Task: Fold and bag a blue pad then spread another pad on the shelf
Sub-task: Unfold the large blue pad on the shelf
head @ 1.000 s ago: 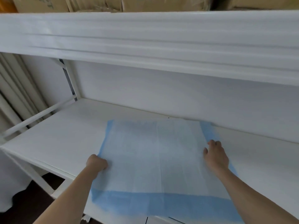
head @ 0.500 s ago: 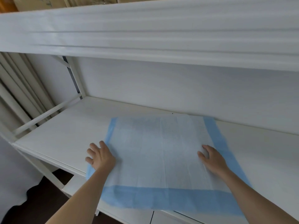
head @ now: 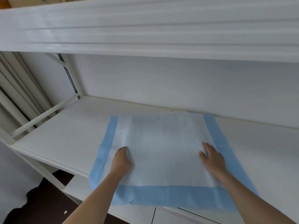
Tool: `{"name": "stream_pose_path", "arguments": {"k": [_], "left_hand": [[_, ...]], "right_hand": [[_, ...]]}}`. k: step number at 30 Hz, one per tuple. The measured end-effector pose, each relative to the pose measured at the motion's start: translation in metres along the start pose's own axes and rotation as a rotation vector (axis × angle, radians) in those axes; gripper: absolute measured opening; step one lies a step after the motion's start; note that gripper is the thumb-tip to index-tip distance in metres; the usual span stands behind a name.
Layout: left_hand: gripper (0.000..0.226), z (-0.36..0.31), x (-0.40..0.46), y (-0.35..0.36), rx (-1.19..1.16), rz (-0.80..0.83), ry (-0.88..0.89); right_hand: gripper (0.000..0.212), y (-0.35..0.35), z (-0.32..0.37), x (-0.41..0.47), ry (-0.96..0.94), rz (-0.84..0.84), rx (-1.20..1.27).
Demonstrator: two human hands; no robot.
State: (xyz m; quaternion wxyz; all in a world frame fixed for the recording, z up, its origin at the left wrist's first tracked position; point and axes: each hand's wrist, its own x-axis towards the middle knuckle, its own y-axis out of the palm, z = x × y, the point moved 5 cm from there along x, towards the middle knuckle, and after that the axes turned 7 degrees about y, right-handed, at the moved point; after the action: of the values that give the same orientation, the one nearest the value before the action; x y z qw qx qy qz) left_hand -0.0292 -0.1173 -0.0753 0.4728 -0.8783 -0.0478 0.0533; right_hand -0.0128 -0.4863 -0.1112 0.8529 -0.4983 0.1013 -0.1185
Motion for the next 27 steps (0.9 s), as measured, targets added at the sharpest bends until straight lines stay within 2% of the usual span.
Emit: {"name": "stream_pose_path", "arguments": {"k": [10, 14, 15, 19, 22, 27], "left_hand": [[0.057, 0.018, 0.033, -0.010, -0.015, 0.041, 0.019], [0.055, 0.016, 0.037, -0.005, -0.002, 0.027, 0.023], [0.053, 0.015, 0.036, -0.004, 0.008, 0.022, 0.013], [0.050, 0.013, 0.026, 0.000, 0.141, -0.041, 0.033], [0.054, 0.017, 0.019, 0.008, 0.243, -0.047, 0.084], [0.054, 0.019, 0.015, 0.008, 0.254, -0.025, 0.098]], "right_hand": [[0.050, 0.009, 0.014, -0.028, 0.033, -0.080, -0.032], [0.025, -0.008, 0.004, -0.031, 0.081, -0.247, 0.065], [0.025, -0.012, -0.002, -0.032, 0.119, -0.279, 0.033], [0.044, -0.008, -0.019, -0.031, 0.139, -0.184, -0.126], [0.046, -0.009, -0.020, -0.023, 0.114, -0.133, -0.171], [0.047, -0.011, -0.020, -0.008, 0.118, -0.072, -0.185]]}}
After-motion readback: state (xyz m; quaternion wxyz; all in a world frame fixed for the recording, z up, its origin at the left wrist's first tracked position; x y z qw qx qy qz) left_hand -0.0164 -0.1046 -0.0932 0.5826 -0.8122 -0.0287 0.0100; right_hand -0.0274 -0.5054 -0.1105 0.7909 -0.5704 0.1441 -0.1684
